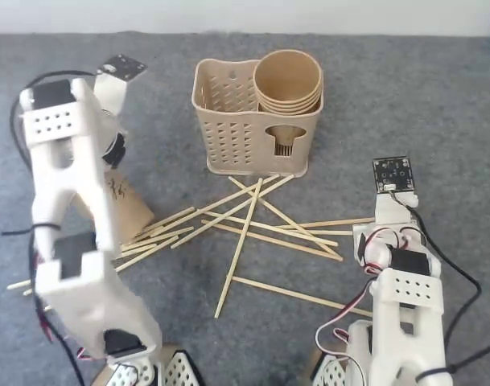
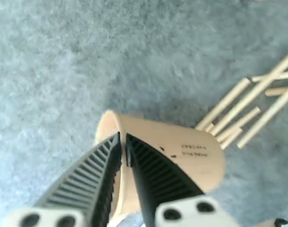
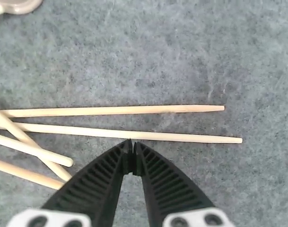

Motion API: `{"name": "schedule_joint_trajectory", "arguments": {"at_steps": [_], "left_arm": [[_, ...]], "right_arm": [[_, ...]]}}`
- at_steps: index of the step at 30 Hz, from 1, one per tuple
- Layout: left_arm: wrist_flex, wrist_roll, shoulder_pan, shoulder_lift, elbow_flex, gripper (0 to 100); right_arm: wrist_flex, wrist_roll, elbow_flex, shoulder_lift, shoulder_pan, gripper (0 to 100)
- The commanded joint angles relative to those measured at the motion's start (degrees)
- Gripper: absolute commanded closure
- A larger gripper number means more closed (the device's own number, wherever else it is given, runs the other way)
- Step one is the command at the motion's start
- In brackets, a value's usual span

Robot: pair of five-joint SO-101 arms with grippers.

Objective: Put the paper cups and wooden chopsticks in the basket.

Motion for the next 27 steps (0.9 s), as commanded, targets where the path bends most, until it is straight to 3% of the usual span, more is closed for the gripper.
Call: {"name": "schedule_joint_trajectory", "arguments": {"at_steps": [1, 8, 15, 18, 23, 27], "left_arm": [[2.1, -1.8, 0.5, -11.2, 3.9, 99], [1.9, -4.4, 0.8, -20.5, 14.4, 99], [1.6, -5.2, 0.6, -24.5, 17.2, 99], [-2.3, -4.8, -0.5, -25.3, 16.4, 99], [-10.6, 3.1, -7.6, -20.8, 11.8, 83], [-13.5, 5.8, -11.3, -9.6, 4.9, 85]], "right_arm": [[-1.0, 0.6, -0.4, -1.7, 0.5, 99.1], [-1.0, 0.5, -0.4, -1.7, 0.5, 99.1], [-1.0, 0.4, -0.4, -1.7, 0.6, 99.1], [-0.9, 0.4, -0.4, -1.7, 0.6, 99.1], [-0.7, 0.4, -0.4, -1.7, 0.6, 99.1], [-0.7, 0.4, -0.4, -1.7, 0.6, 99.1]]}}
